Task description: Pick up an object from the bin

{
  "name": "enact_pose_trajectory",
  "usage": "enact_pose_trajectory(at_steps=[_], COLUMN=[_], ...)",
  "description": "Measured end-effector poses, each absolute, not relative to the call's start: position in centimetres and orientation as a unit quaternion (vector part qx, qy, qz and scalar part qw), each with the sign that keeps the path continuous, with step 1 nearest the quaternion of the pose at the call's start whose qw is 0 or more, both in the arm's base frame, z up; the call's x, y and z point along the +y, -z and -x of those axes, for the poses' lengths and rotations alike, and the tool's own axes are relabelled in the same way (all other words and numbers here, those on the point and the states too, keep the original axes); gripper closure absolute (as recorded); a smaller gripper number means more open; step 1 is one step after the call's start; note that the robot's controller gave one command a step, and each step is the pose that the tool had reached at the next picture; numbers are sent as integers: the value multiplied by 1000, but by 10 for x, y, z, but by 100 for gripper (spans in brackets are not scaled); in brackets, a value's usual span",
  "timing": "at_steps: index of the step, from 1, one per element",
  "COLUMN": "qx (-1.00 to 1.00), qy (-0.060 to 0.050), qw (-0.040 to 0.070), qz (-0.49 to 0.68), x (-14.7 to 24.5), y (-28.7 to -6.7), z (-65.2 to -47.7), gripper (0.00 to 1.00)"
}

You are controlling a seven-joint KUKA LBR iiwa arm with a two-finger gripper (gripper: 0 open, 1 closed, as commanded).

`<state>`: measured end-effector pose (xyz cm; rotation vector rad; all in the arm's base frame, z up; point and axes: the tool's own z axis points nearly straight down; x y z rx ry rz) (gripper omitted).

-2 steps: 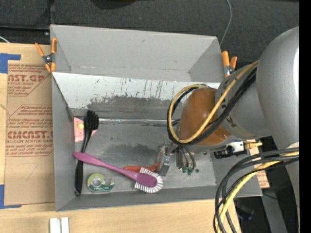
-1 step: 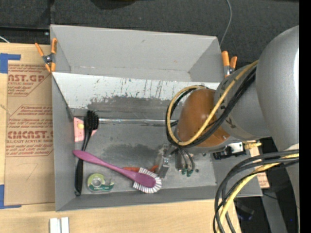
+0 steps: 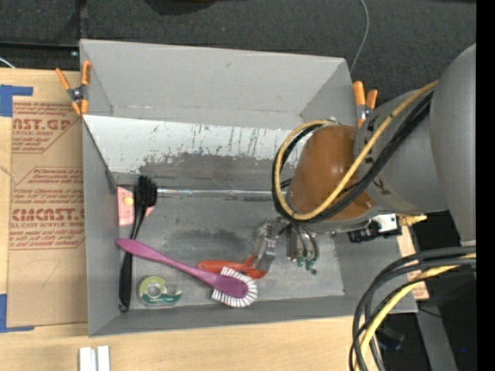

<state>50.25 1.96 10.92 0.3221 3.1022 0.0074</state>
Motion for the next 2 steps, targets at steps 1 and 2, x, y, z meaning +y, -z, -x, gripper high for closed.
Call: enact_pose_trajectory(at_steps=[1,2], qx=[994,997], qy=[-2,-3], qw=[6,11], qz=[-107,-74], x=[30,100], y=[-96,-70], z=[-494,-510], gripper=[100,100])
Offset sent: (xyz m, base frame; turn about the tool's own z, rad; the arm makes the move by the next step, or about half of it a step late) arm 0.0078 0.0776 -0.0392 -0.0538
